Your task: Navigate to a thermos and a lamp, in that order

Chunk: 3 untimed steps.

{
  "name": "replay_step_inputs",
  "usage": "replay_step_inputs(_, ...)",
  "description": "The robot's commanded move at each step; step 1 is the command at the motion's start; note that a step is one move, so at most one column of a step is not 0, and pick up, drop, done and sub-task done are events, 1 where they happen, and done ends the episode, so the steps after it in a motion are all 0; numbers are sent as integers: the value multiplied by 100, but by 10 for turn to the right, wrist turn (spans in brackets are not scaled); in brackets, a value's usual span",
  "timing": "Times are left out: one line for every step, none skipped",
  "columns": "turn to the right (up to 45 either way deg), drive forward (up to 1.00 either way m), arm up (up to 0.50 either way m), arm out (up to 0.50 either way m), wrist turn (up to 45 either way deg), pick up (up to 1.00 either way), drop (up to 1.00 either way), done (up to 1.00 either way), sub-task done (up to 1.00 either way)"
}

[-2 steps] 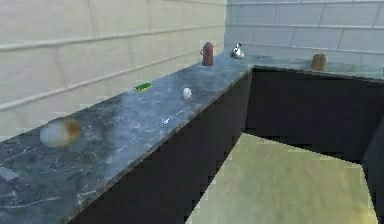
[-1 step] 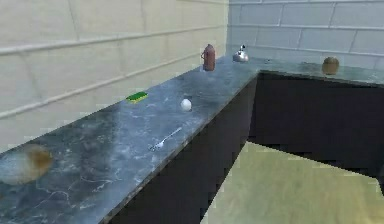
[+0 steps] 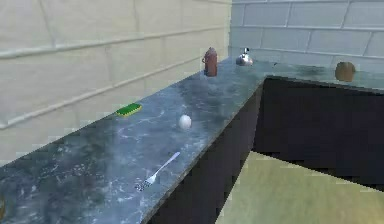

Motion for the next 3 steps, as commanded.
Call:
replay_step_inputs(450,0,0,0,0,0,0,0,0)
replay_step_inputs(450,0,0,0,0,0,0,0,0)
replay_step_inputs(300,0,0,0,0,0,0,0,0)
